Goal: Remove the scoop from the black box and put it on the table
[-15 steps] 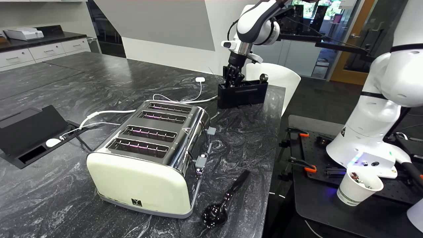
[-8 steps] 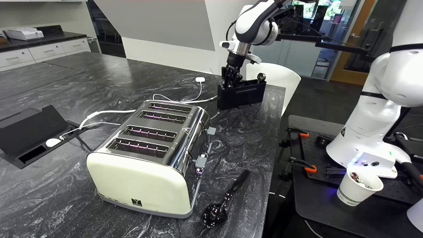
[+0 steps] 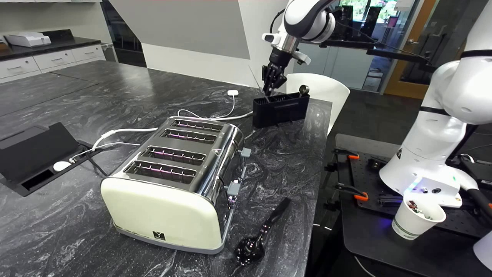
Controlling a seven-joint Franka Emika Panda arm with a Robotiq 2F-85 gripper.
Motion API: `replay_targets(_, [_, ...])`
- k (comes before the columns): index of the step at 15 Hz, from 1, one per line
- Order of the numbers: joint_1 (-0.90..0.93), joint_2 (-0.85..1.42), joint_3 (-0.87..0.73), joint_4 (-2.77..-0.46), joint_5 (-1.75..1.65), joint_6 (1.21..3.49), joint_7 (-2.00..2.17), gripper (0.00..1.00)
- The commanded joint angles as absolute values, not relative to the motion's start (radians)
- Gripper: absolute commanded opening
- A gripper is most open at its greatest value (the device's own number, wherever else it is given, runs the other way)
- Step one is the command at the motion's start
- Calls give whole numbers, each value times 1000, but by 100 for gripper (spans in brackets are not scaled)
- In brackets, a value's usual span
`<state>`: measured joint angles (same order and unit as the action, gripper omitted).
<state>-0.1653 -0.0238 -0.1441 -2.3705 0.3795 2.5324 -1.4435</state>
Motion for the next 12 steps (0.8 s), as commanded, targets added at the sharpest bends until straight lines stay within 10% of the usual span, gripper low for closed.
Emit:
replay_targets(1, [-155,-209,-148,-2463,281,2512,-1359,6])
replay_targets(12, [-58,-549,-96,-2468,-14,2158,-1024,6])
